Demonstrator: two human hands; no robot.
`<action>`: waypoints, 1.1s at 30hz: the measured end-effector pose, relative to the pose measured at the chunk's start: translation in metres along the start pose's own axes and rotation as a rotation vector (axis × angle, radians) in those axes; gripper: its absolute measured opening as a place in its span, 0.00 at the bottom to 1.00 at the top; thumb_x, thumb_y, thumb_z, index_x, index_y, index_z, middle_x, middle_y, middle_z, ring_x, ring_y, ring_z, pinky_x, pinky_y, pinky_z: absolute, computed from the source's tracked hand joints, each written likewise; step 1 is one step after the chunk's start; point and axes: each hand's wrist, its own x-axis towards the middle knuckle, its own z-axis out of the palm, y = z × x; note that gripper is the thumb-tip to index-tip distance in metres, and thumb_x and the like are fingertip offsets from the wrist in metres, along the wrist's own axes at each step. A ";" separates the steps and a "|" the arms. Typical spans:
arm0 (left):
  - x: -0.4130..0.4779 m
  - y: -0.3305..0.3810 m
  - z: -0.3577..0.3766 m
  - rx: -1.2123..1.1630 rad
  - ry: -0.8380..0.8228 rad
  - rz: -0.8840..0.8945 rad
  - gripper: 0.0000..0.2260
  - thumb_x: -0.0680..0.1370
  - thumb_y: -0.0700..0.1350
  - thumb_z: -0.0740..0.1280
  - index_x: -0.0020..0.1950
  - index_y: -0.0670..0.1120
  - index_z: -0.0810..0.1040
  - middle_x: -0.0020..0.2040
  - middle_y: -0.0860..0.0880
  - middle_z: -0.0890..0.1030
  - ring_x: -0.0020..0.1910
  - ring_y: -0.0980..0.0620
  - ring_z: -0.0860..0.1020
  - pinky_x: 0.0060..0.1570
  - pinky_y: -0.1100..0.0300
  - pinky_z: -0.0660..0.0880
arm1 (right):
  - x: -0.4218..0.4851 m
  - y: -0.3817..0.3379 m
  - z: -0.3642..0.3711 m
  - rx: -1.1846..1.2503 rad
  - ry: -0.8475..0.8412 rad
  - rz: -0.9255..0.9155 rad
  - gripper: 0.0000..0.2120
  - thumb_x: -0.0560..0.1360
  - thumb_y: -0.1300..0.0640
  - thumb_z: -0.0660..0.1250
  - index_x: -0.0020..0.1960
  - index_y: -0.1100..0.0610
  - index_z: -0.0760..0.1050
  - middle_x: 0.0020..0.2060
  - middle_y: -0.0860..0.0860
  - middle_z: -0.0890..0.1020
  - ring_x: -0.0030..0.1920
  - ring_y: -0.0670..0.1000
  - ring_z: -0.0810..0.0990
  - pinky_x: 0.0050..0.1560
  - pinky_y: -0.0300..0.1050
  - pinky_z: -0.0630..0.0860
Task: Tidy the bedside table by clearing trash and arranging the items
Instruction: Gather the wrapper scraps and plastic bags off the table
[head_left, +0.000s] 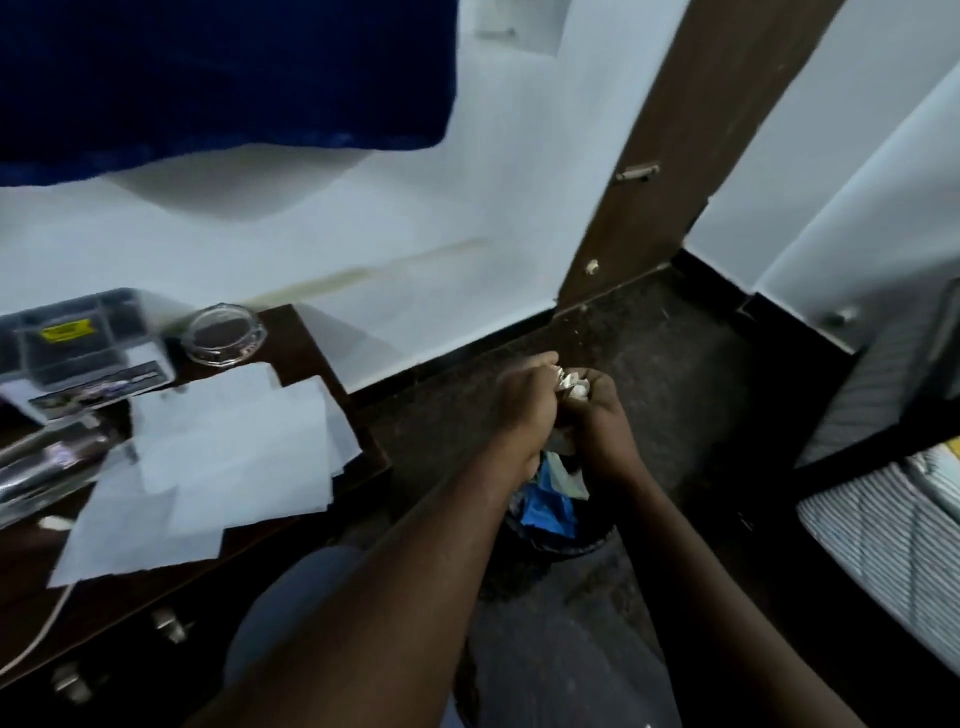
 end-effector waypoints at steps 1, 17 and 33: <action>0.003 -0.010 0.003 0.035 -0.029 -0.024 0.17 0.81 0.37 0.61 0.67 0.43 0.81 0.63 0.40 0.82 0.61 0.43 0.82 0.64 0.47 0.78 | 0.003 0.007 -0.010 -0.044 0.019 0.006 0.12 0.76 0.70 0.66 0.56 0.57 0.72 0.38 0.51 0.81 0.34 0.44 0.81 0.30 0.39 0.76; 0.095 -0.115 -0.007 0.610 -0.143 0.001 0.21 0.76 0.46 0.75 0.69 0.51 0.78 0.63 0.49 0.83 0.58 0.50 0.81 0.57 0.58 0.77 | 0.061 0.137 -0.048 -0.670 0.416 0.008 0.17 0.75 0.49 0.71 0.63 0.50 0.76 0.58 0.53 0.82 0.58 0.56 0.81 0.55 0.49 0.76; 0.127 -0.172 -0.030 0.818 -0.243 -0.203 0.16 0.80 0.38 0.63 0.67 0.42 0.79 0.65 0.39 0.81 0.61 0.38 0.79 0.63 0.44 0.78 | 0.071 0.206 -0.063 -1.109 0.196 0.215 0.26 0.74 0.55 0.72 0.70 0.58 0.73 0.66 0.62 0.73 0.63 0.66 0.75 0.59 0.54 0.75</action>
